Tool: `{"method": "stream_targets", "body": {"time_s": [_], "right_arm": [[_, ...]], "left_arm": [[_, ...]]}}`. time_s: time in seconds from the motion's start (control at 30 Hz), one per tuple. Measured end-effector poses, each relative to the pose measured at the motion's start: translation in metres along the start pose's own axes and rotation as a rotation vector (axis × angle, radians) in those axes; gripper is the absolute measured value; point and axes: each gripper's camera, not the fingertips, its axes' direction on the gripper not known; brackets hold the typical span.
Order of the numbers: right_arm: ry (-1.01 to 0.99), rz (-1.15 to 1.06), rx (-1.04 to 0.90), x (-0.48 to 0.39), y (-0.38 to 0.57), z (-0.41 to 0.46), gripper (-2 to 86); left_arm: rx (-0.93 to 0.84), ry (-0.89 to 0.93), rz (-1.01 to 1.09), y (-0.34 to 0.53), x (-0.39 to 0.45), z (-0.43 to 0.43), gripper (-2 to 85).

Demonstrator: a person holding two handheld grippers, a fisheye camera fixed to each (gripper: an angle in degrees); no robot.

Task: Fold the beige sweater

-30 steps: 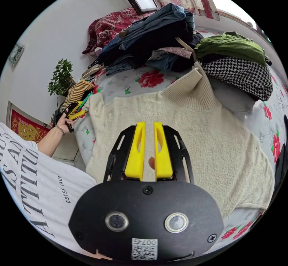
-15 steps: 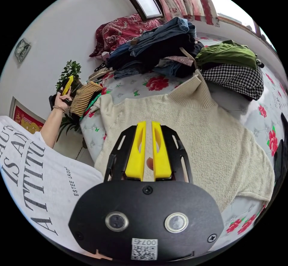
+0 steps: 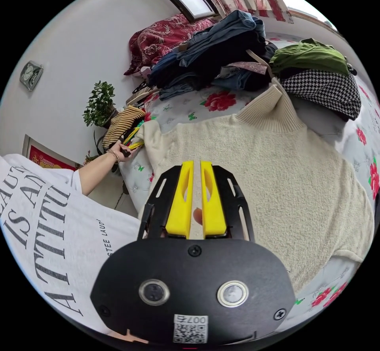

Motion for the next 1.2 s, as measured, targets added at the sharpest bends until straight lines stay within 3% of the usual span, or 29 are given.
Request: {"method": "stream_targets", "body": {"time_s": [0.07, 0.17, 0.27, 0.37, 0.4, 0.47, 0.53, 0.63, 0.7, 0.8, 0.83, 0.9, 0.97, 1.03, 1.2], "right_arm": [[0.002, -0.007, -0.003, -0.001, -0.007, 0.002, 0.6], [0.006, -0.007, 0.003, -0.001, -0.015, 0.001, 0.5], [-0.008, 0.009, -0.002, 0.004, -0.020, 0.004, 0.5], [-0.037, 0.038, -0.018, 0.011, -0.021, 0.013, 0.7], [-0.053, 0.049, -0.022, 0.012, -0.022, 0.014, 0.9], [-0.061, 0.050, -0.019, 0.010, -0.024, 0.014, 1.2], [-0.034, 0.038, -0.008, 0.007, -0.026, 0.009, 2.0], [0.010, 0.048, 0.028, 0.010, -0.027, -0.007, 3.0], [0.035, 0.078, 0.069, 0.016, -0.024, -0.022, 3.6], [0.085, 0.158, 0.150, 0.032, -0.010, -0.046, 4.5], [0.113, 0.211, 0.168, 0.042, -0.001, -0.052, 4.7], [0.139, 0.321, 0.183, 0.063, 0.017, -0.058, 5.1], [0.147, 0.450, 0.191, 0.082, 0.039, -0.064, 5.5], [0.136, 0.551, 0.241, 0.095, 0.063, -0.073, 6.0], [0.128, 0.603, 0.274, 0.105, 0.062, -0.063, 7.2]], "left_arm": [[0.040, 0.055, 0.077, 0.004, 0.022, -0.001, 5.4], [0.083, 0.042, 0.385, 0.031, 0.097, -0.014, 5.0], [0.109, -0.087, 0.617, 0.057, 0.139, -0.023, 4.9], [0.158, -0.341, 0.485, 0.056, 0.095, -0.011, 4.6], [0.155, -0.313, 0.371, 0.056, 0.068, -0.010, 4.3], [0.163, -0.221, 0.336, 0.070, 0.054, -0.003, 4.0], [0.156, -0.259, 0.496, 0.101, 0.079, 0.017, 3.9], [0.021, -0.222, 0.933, 0.185, 0.156, 0.072, 4.1], [-0.173, -0.120, 1.316, 0.287, 0.202, 0.120, 4.5], [-0.495, -0.003, 1.646, 0.419, 0.194, 0.183, 6.3], [-0.559, 0.009, 1.675, 0.442, 0.183, 0.197, 7.4], [-0.862, -0.064, 1.718, 0.513, 0.122, 0.256, 10.2], [-0.972, -0.149, 1.687, 0.539, 0.080, 0.279, 10.8], [-0.982, -0.179, 1.663, 0.546, 0.054, 0.281, 10.8], [-0.899, -0.468, 1.580, 0.500, 0.003, 0.288, 9.8]]}}
